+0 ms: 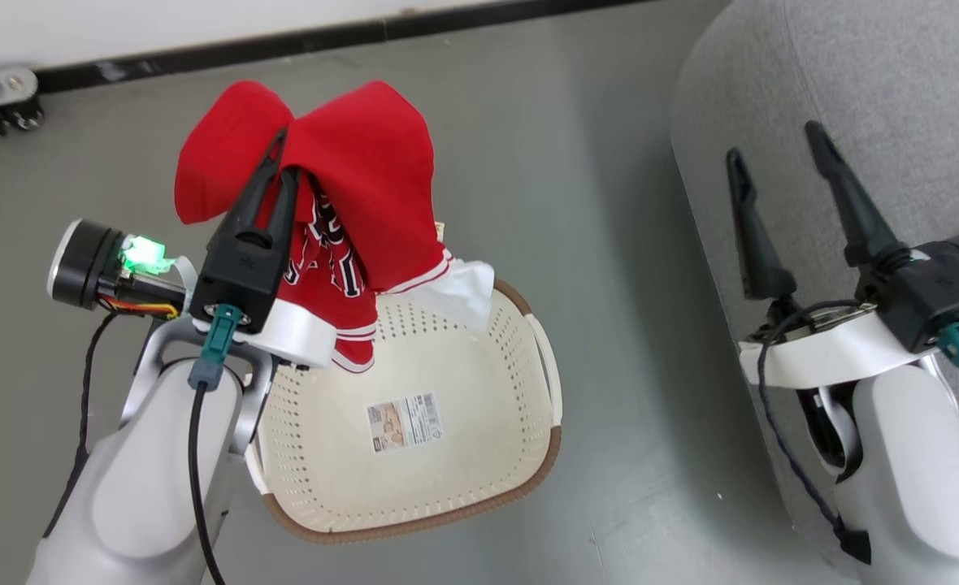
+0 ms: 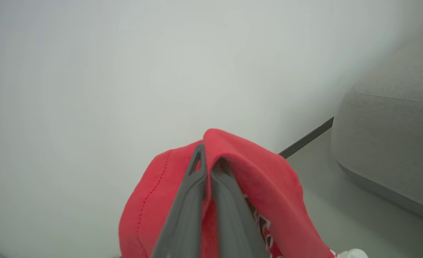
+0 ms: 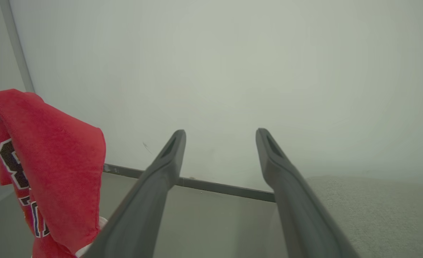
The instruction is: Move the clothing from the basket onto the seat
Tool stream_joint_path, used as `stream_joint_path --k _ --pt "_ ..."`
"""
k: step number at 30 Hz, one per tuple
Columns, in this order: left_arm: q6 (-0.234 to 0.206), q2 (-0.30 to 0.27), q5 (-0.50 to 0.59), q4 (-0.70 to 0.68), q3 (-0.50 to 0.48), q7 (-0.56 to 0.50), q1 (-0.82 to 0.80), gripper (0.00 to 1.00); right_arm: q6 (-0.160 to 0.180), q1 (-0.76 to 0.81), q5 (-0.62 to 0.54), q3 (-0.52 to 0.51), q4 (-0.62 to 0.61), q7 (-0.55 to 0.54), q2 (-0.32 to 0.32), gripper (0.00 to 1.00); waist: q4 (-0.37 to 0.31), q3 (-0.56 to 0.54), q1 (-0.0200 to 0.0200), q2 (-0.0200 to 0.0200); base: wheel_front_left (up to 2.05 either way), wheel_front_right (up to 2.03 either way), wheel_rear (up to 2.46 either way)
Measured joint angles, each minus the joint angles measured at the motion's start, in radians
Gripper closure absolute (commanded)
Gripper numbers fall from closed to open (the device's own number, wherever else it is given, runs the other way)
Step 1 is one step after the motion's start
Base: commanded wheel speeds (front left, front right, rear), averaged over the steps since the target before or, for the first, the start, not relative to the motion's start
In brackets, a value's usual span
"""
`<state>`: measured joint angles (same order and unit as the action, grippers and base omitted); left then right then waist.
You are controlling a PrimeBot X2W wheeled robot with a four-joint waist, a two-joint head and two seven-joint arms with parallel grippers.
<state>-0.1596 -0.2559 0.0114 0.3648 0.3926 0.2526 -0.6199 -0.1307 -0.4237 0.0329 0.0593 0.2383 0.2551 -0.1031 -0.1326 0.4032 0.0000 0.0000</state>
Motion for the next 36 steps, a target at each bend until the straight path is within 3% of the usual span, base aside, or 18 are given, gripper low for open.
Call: stream_joint_path --k 19,36 --pt "0.033 -0.017 -0.009 -0.088 0.042 0.0 0.066 1.0 0.0 0.072 0.04 0.243 0.114 0.0 -0.091 0.0 0.072 -0.202 0.0 0.0 0.0 0.0 0.0" --pt "0.105 -0.024 -0.009 -0.152 0.096 -0.002 0.066 1.0 0.0 0.101 0.207 0.507 0.144 -0.026 -0.156 0.0 0.119 -0.36 0.0 0.0 0.0 0.0 0.0"
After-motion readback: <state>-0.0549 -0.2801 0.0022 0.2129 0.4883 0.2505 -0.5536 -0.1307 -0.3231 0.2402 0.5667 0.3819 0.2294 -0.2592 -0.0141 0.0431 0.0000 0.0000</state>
